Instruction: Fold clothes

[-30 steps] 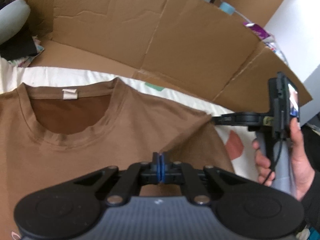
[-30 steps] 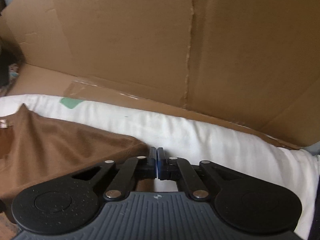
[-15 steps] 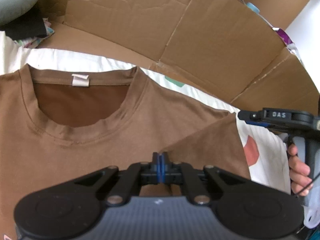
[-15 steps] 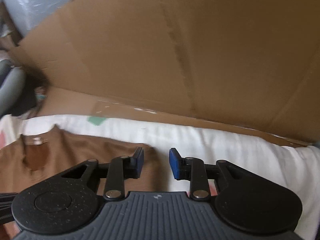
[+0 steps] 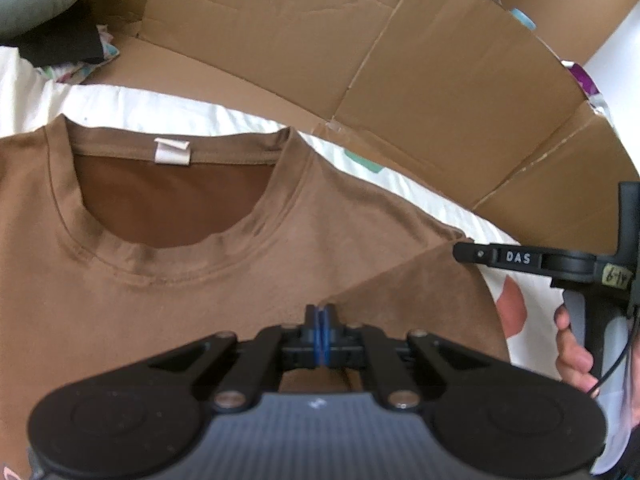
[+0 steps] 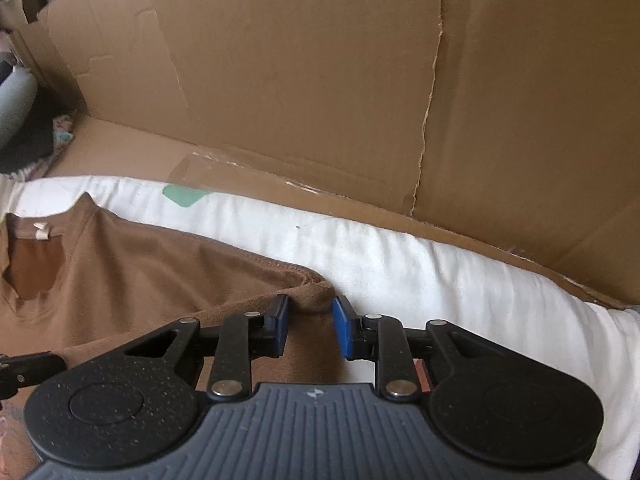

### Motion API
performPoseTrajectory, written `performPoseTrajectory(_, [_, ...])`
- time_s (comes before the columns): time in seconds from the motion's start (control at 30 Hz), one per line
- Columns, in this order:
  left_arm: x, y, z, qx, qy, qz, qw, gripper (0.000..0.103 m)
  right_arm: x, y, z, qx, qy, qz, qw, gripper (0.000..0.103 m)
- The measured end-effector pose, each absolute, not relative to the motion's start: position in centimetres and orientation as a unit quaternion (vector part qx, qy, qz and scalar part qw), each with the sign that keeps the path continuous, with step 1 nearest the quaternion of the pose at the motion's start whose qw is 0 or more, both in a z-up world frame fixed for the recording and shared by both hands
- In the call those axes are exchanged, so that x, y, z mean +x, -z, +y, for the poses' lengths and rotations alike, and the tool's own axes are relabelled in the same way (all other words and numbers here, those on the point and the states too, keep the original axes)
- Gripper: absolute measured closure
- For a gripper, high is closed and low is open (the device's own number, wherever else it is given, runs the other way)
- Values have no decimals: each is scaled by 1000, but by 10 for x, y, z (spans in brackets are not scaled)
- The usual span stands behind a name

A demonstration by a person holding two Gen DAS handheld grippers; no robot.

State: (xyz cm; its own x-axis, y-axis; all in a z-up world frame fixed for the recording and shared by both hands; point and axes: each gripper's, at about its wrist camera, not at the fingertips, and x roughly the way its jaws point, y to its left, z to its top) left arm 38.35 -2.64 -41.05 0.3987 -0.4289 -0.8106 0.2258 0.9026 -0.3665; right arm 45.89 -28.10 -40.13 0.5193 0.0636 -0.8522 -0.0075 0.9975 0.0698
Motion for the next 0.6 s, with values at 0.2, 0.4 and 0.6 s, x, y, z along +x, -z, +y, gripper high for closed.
performPoseTrajectory(0.2, [389,424,-26,-103,194,520,825,101,469,406,-274,7,-1,495,869,73])
performPoseTrajectory(0.4, [391,423,-13,-135,194,524,818,94,460,390,-282,8,-13,490,872,72])
performPoseTrajectory(0.6, [373,402,-14,-107,199,504,833,77,427,357,-302,23,-32,473,880,70])
